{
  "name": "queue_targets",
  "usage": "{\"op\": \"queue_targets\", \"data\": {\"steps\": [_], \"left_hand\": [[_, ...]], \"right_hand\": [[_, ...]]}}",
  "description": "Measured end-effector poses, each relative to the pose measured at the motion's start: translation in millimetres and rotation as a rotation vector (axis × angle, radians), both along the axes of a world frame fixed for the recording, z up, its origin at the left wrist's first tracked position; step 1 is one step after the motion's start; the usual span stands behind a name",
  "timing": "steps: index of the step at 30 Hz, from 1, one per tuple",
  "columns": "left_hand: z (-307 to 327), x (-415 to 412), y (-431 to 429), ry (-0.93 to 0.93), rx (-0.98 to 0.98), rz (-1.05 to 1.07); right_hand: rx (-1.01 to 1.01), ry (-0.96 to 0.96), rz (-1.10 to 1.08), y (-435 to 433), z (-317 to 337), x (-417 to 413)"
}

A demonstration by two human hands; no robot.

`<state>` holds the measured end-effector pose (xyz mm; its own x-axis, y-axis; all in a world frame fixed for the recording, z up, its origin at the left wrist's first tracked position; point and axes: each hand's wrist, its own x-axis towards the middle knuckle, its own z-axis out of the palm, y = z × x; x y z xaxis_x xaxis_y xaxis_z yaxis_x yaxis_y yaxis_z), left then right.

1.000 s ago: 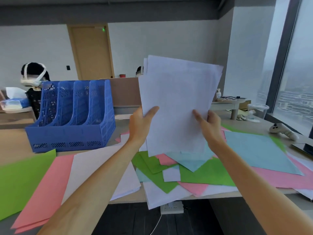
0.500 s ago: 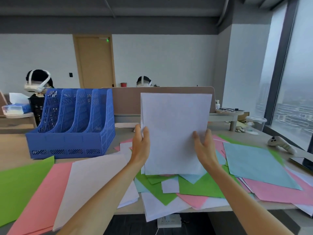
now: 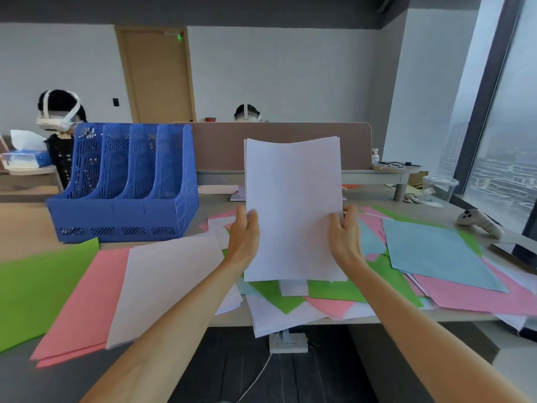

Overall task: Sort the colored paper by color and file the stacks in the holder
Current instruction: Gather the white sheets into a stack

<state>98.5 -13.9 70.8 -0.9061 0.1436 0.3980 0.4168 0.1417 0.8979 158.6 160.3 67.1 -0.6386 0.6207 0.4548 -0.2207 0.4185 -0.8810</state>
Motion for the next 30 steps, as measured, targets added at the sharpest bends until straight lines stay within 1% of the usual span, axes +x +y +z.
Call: {"op": "queue_targets", "data": {"steps": [3, 6, 10, 12, 15, 20, 25, 30], "left_hand": [[12.8, 2.7, -26.7, 0.038, 0.044, 0.068], [13.3, -3.0, -72.5, 0.025, 0.043, 0.166], [-2.3, -13.0, -146.8, -0.076, -0.106, 0.274], [-12.2, -14.4, -177.8, -0.125, -0.166, 0.307], [-28.5, -15.6, -212.2, -0.192, -0.268, 0.334], [-45.3, -16.9, -242.4, -0.228, -0.379, 0.366], [-54.4, -17.9, -251.5, -0.238, -0.481, 0.36], [-58.1, -21.3, -250.6, -0.213, -0.629, 0.395]], "right_hand": [[-0.002, 0.031, 0.037, -20.0, 12.8, -8.7], [-0.015, -0.003, 0.139, -49.5, 13.8, -24.9], [0.024, -0.135, 0.287, -101.6, 5.0, -45.0], [0.047, -0.233, 0.347, -127.1, -2.2, -54.7], [0.098, -0.331, 0.422, -155.5, -16.1, -66.3], [0.18, -0.446, 0.441, -180.1, -35.2, -76.1], [0.256, -0.483, 0.431, -183.6, -45.1, -87.4], [0.334, -0.537, 0.38, -179.8, -50.1, -90.6]]}}
